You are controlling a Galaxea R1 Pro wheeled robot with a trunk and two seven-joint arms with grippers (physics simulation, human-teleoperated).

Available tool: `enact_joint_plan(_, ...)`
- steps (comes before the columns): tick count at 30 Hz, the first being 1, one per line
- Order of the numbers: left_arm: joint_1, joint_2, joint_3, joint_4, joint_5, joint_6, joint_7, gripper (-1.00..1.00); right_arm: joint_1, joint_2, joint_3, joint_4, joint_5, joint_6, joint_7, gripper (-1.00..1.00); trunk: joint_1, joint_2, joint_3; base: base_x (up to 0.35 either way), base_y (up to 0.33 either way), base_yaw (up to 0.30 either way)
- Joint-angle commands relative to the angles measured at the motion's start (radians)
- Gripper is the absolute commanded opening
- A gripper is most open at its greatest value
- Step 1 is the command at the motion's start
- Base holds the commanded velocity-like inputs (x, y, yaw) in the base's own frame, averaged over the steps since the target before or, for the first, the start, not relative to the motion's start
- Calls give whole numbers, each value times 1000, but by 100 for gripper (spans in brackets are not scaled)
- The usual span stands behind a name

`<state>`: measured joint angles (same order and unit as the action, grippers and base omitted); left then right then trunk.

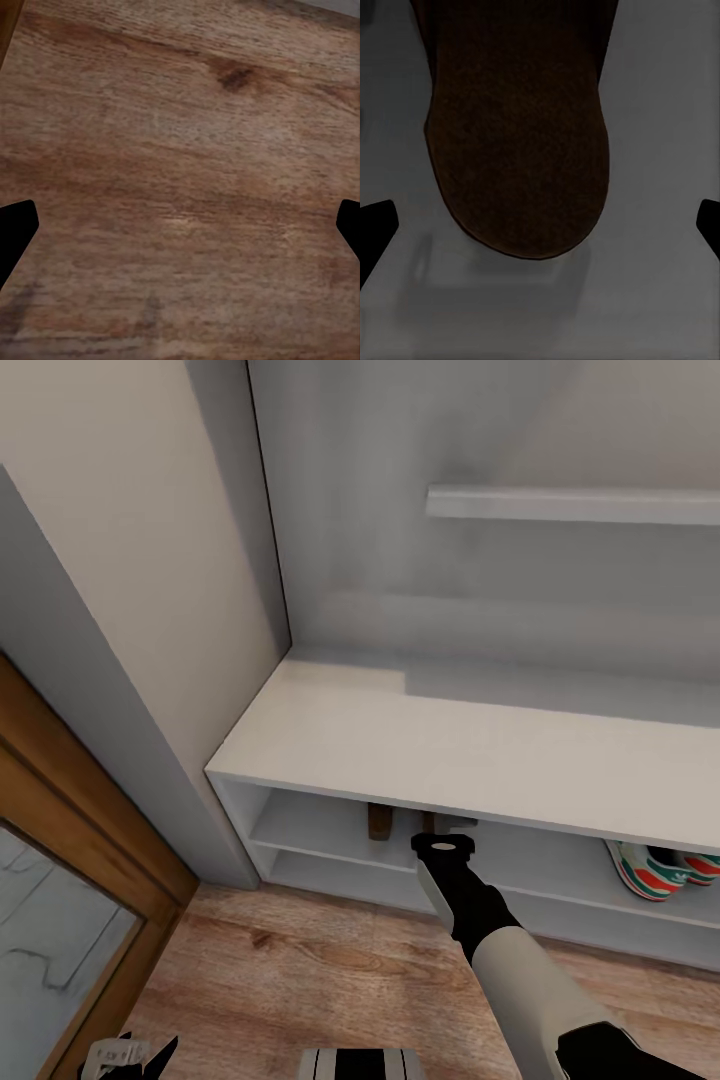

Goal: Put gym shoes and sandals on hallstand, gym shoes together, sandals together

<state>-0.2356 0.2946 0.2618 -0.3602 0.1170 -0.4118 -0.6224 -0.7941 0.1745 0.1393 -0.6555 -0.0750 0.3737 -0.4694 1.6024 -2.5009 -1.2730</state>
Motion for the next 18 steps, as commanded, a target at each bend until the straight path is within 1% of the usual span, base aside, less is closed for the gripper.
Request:
enact_joint_plan(1, -1, 0, 4, 1, 7, 2, -10, 100, 0, 0, 3, -1, -8, 4, -8, 100, 0, 0, -1, 0, 0, 0)
enact_joint_plan(6, -1, 0, 4, 1, 7, 2, -10, 100, 0, 0, 3, -1, -8, 4, -8, 100, 0, 0, -1, -24, 0, 0)
enact_joint_plan(8, -1, 0, 4, 1, 7, 2, -10, 100, 0, 0, 3, -1, -8, 4, -8, 100, 0, 0, -1, -151, 0, 0)
enact_joint_plan(12, -1, 0, 4, 1, 7, 2, -10, 100, 0, 0, 3, -1, -8, 4, -8, 100, 0, 0, -1, -233, 0, 0)
enact_joint_plan(18, -1, 0, 4, 1, 6, 2, -10, 100, 0, 0, 2, 0, -7, 2, -8, 100, 0, 0, -1, -298, 0, 0)
